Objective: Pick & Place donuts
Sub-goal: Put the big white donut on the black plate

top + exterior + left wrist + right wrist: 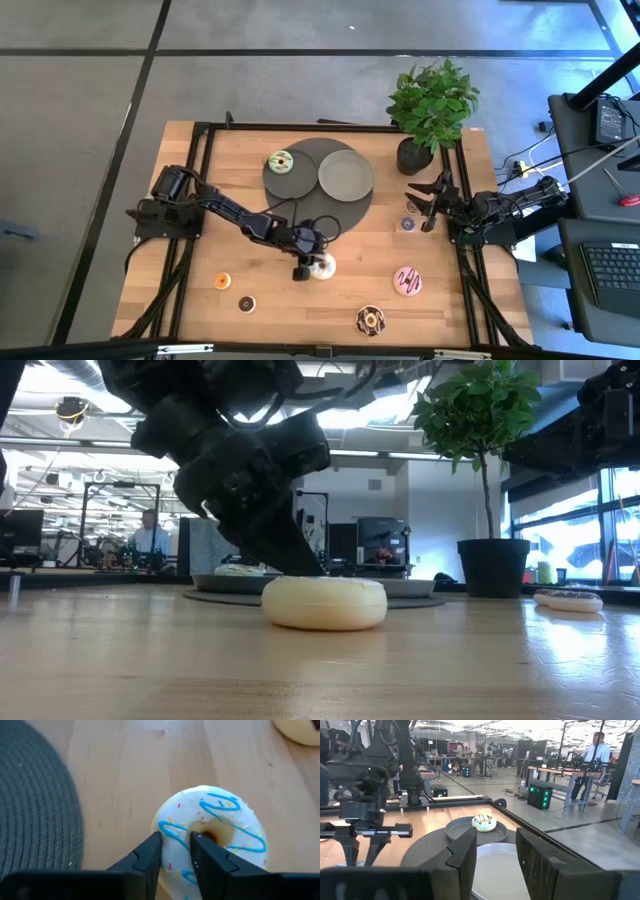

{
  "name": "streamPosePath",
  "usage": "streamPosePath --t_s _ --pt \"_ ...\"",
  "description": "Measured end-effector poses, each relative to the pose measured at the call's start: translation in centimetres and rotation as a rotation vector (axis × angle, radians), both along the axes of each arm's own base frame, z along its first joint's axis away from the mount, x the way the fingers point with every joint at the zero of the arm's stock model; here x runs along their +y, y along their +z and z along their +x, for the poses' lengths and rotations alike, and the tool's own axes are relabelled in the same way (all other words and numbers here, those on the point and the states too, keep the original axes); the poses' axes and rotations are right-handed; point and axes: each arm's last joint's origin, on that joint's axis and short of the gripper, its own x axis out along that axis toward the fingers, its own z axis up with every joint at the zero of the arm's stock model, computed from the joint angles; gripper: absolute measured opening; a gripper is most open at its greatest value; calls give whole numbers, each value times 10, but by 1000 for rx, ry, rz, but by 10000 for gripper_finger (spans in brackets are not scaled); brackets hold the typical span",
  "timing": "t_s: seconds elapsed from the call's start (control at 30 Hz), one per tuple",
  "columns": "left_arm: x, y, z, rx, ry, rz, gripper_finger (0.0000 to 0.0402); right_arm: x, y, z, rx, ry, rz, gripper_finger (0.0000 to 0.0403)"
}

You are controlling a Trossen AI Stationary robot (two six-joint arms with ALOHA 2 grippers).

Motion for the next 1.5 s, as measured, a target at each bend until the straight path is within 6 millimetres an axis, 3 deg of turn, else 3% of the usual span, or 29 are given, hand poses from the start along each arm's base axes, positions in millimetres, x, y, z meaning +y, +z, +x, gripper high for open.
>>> streamPosePath --t_s 0.23,0.4,0.53,0.67,0.83,1.0,1.17,1.5 --pt "3 6 2 -1 -41 27 13 0 0 0 0 0 0 139" --pt "19 44 -6 64 33 8 10 0 0 0 0 0 0 139" --pt "45 79 -26 90 142 74 8 0 0 0 1 0 1 139" --pt "78 110 -49 69 368 177 8 0 0 0 0 0 1 139" --pt "119 127 -68 49 669 231 8 0 0 0 0 0 1 139" --pt "162 116 -70 1 837 141 8 0 0 0 1 0 -2 139" --pt "188 81 -66 9 858 77 8 0 0 0 1 0 -2 139" --pt "209 29 -41 12 868 42 8 0 0 0 9 -1 -21 139"
